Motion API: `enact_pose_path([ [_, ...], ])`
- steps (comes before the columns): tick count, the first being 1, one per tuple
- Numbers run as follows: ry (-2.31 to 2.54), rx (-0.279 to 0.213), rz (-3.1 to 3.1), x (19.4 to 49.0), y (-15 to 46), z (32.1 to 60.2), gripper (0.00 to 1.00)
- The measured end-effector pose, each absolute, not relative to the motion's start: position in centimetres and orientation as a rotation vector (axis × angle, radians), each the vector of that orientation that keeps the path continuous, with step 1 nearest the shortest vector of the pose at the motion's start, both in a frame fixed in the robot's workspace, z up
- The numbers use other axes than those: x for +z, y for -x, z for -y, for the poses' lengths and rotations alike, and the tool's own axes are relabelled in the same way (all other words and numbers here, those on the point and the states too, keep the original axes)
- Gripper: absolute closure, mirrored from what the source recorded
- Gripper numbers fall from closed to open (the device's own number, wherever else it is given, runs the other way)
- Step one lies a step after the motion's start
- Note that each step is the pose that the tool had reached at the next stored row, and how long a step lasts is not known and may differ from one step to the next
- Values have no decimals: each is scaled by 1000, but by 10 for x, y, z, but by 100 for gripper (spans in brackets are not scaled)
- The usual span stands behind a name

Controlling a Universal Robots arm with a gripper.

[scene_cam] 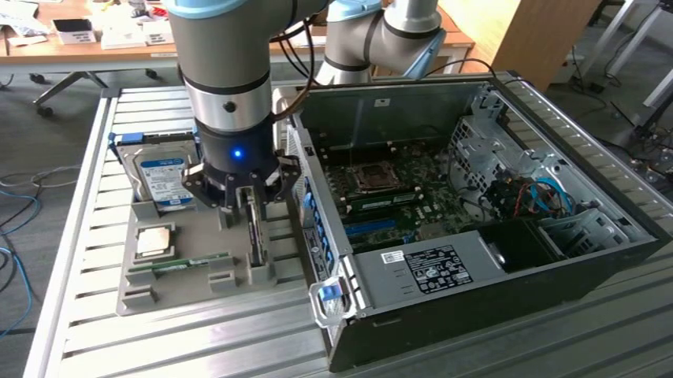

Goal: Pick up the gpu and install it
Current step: 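Pick up the gpu and move the gpu toward the slot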

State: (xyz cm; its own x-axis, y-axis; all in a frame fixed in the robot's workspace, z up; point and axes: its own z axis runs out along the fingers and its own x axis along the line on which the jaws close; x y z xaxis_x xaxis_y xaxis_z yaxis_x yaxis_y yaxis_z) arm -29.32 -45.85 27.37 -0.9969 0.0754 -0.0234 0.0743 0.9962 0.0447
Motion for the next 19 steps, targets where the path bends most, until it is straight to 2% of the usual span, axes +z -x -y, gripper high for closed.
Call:
enact_pose_path([
  [19,-117,68,-3114,269,293,459,58],
])
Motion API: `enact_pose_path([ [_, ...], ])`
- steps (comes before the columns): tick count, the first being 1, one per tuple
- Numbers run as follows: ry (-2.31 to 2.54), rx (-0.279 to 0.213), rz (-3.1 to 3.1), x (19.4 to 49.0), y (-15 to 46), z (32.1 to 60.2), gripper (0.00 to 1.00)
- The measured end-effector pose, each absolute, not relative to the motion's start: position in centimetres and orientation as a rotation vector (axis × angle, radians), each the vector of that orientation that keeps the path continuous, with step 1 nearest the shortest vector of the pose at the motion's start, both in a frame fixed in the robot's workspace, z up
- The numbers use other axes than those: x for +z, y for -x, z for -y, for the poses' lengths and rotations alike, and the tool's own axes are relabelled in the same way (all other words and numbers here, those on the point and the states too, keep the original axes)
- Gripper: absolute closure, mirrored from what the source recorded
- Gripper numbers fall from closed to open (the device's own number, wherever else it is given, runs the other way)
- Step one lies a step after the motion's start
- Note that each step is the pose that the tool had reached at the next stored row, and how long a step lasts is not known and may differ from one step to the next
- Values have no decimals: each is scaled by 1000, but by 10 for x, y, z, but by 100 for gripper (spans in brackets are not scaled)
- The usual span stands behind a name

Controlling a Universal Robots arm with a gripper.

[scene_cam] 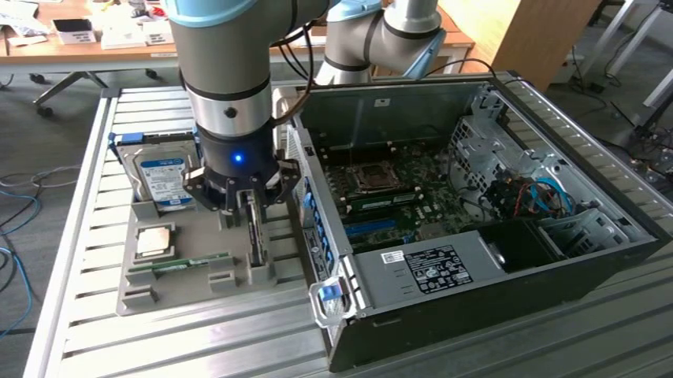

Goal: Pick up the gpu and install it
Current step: 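Pick up the gpu and move the gpu toward the slot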

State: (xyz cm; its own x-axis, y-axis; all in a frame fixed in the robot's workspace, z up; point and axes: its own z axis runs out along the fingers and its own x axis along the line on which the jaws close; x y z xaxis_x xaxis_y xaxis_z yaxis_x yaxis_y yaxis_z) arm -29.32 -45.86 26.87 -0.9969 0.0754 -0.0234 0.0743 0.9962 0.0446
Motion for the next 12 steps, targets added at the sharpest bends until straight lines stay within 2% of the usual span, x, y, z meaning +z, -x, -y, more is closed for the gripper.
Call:
enact_pose_path([
  [12,-117,68,-3114,263,292,459,58],
])
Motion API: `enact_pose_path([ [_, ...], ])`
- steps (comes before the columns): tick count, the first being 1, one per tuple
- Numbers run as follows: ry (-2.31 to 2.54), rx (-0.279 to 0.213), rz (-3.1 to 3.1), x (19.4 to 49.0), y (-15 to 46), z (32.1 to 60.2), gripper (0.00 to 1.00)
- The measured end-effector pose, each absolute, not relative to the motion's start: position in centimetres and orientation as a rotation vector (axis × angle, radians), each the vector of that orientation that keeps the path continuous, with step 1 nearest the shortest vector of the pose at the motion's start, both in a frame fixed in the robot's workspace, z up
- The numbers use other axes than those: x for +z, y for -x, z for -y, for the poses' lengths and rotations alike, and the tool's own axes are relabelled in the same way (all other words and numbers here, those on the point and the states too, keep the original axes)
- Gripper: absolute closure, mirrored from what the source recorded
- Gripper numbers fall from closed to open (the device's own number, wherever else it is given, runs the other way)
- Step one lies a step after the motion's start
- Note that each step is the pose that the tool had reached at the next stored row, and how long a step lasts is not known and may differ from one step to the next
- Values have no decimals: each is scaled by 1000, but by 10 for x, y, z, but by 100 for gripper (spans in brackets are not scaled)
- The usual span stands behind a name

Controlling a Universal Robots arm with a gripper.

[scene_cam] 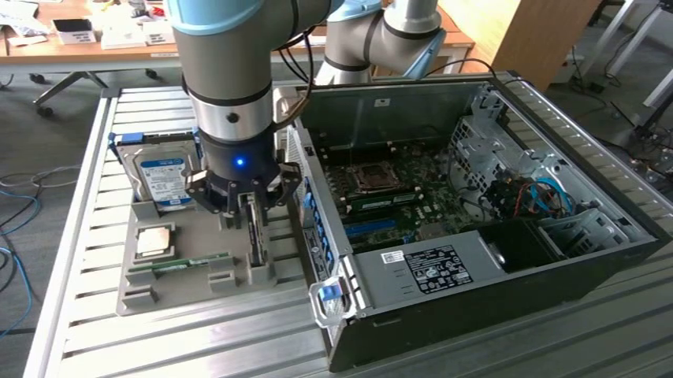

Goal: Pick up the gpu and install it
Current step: 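Pick up the gpu and move the gpu toward the slot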

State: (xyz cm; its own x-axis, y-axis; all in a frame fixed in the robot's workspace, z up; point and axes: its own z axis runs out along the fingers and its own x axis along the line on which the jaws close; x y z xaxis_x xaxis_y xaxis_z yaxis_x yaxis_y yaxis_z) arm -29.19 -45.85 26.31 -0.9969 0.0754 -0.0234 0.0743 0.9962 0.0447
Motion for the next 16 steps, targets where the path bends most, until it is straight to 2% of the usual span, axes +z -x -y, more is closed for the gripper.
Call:
enact_pose_path([
  [16,-117,68,-3114,250,292,458,58],
])
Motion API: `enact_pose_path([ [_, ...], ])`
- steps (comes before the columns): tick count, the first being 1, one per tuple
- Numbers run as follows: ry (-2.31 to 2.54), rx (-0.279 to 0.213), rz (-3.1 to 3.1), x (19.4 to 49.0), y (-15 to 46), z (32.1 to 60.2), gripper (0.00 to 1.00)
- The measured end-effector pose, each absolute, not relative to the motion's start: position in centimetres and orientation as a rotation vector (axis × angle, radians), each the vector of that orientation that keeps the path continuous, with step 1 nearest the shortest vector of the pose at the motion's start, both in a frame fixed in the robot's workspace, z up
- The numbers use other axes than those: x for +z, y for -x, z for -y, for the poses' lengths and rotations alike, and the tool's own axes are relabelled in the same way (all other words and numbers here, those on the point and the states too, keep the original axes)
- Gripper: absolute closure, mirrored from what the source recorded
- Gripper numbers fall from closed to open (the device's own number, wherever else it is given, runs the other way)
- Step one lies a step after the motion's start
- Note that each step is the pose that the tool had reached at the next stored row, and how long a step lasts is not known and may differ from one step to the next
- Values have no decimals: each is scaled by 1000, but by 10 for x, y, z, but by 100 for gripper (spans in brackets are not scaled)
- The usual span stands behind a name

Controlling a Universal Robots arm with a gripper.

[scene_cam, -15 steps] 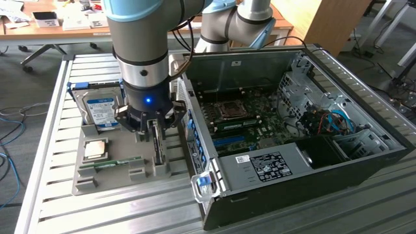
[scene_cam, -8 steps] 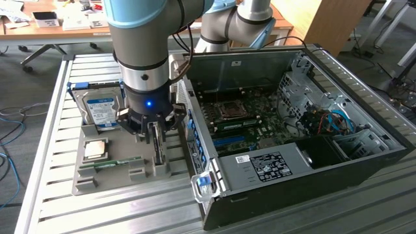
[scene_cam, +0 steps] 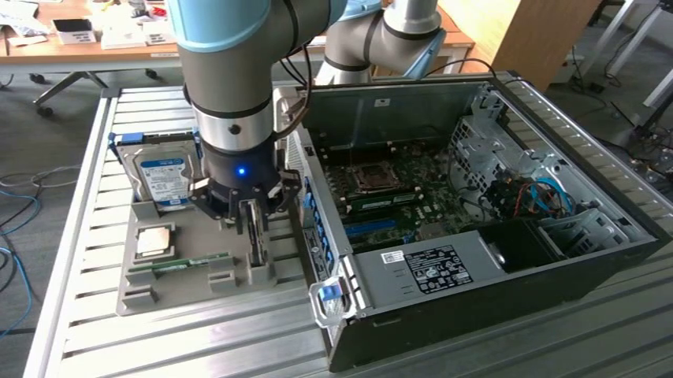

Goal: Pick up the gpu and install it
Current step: 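Pick up the gpu and move the gpu toward the slot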

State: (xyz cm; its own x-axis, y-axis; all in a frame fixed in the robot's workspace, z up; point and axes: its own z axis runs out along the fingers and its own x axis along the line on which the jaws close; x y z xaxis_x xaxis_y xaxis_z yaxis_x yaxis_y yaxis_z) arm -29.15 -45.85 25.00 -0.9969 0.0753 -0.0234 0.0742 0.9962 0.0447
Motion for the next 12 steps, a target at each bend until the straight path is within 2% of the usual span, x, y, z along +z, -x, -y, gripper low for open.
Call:
enact_pose_path([
  [12,-117,68,-3114,246,292,451,58],
])
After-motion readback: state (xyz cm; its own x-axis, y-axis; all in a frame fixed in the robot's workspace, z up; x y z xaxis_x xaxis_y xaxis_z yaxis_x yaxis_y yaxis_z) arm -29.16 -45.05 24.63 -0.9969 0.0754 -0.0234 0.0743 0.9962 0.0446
